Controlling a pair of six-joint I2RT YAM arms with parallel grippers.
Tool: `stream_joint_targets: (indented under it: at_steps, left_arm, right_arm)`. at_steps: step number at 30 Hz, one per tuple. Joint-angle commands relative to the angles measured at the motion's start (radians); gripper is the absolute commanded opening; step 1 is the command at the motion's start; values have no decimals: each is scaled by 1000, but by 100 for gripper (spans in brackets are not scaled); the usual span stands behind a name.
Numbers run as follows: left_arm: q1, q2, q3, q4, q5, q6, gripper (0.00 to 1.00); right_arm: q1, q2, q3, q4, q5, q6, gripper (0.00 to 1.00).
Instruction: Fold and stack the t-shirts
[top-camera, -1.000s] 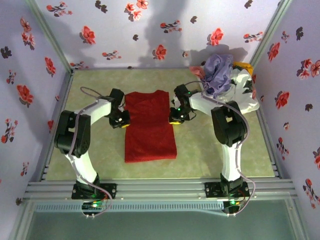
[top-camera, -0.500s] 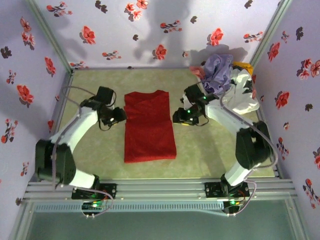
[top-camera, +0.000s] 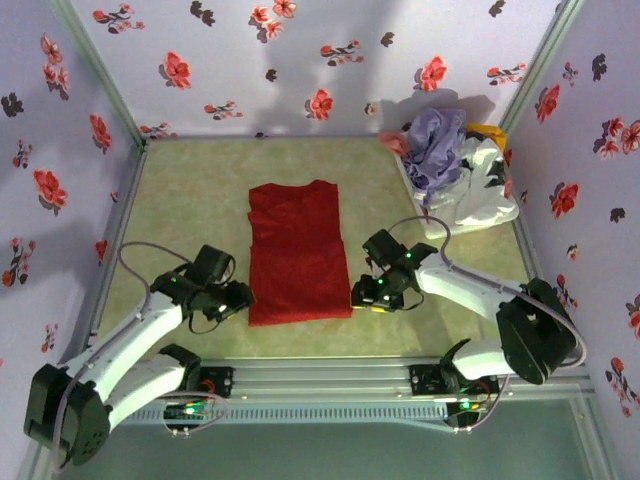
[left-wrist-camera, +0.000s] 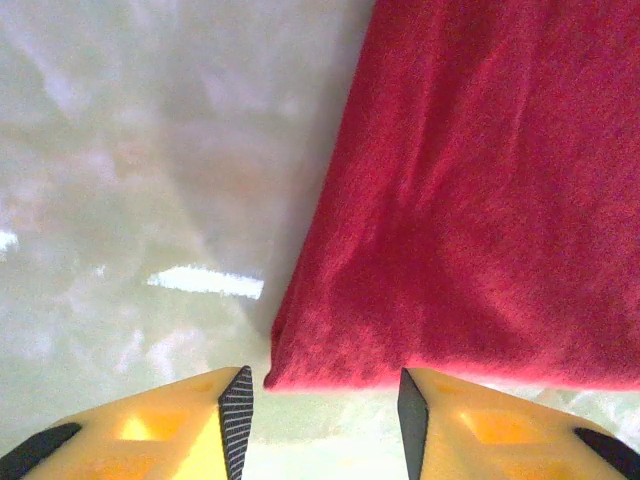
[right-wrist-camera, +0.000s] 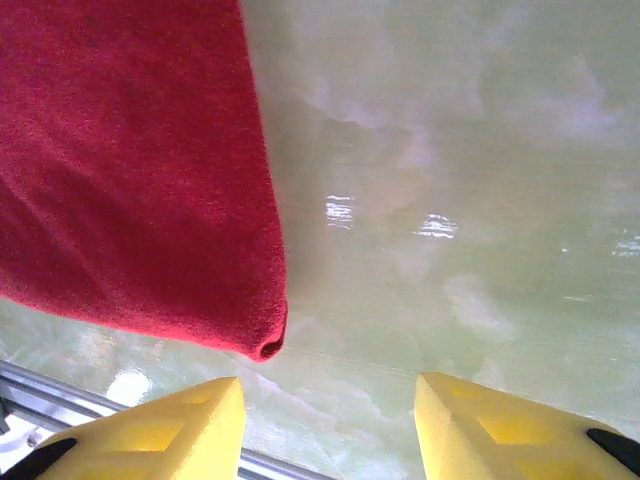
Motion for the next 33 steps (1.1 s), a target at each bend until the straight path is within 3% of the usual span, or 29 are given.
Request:
stream_joint_targets:
  at_steps: [1, 18, 33]
  left_arm:
    - [-38, -36, -36, 11, -18, -104, 45]
    - [-108, 46, -137, 192, -23, -182, 40]
    - [-116, 38, -156, 187, -14, -183, 37]
  right_arm:
    - [16, -26, -45, 102, -15, 101, 48]
    - [65, 61, -72, 216, -76, 146, 44]
    - [67, 97, -89, 267, -90, 163, 39]
